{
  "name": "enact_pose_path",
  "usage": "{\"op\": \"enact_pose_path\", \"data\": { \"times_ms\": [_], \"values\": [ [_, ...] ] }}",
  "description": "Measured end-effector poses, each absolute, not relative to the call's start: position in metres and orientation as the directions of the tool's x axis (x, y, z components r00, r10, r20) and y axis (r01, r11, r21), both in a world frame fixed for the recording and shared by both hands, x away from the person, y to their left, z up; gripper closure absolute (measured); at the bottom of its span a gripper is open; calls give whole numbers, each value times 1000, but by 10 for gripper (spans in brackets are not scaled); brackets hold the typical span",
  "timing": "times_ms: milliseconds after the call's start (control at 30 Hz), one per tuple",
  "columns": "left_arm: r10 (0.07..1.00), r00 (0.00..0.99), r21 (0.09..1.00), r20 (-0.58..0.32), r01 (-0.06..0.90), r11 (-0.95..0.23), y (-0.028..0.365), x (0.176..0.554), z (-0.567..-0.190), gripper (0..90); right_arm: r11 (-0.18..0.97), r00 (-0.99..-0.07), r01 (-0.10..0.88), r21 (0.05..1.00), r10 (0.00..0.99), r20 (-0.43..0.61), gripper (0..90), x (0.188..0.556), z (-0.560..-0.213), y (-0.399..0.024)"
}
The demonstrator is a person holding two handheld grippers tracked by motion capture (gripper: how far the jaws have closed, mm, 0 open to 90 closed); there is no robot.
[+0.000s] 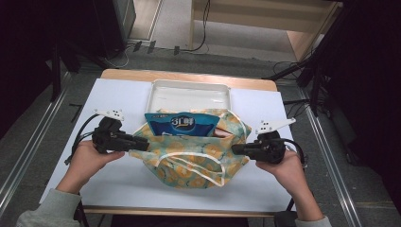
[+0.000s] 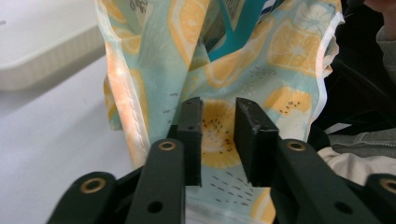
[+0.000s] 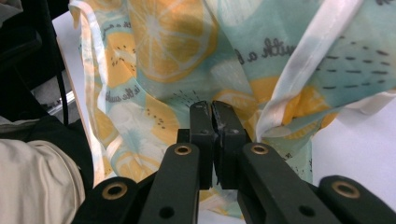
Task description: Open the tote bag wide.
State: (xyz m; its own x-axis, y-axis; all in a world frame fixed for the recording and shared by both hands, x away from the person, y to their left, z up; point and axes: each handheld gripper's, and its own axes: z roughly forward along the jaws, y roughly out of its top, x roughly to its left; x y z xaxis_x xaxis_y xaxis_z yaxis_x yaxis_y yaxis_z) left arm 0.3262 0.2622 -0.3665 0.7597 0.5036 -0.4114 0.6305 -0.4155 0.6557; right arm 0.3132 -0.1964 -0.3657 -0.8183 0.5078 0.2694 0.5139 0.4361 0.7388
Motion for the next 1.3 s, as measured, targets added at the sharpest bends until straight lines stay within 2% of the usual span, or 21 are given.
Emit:
{"op": "enact_pose_path", "data": {
  "times_ms": [200,700,767,833,1000,1067,1233,1300],
  "values": [
    [500,771,671,-395,614,-416,264,320,-346,646,447,-843,465,764,486,229,836,306,-351,-195],
    [537,775,705,-334,583,-403,269,335,-301,601,429,-839,419,800,519,162,699,313,-306,-203],
    [543,772,703,-329,585,-406,269,341,-300,577,426,-834,411,806,532,144,631,318,-303,-205],
    [531,779,702,-334,582,-411,268,347,-304,529,423,-825,425,800,545,151,627,322,-303,-206],
    [544,767,678,-340,601,-423,266,358,-320,531,429,-816,440,789,558,151,548,330,-311,-205],
    [550,763,670,-340,607,-428,265,359,-325,583,439,-817,438,784,558,145,562,331,-316,-204],
    [569,736,653,-368,640,-405,265,363,-335,805,448,-812,459,767,562,157,818,334,-320,-206],
    [565,737,655,-372,639,-403,265,364,-335,847,455,-809,467,758,567,158,866,335,-321,-205]
  ]
}}
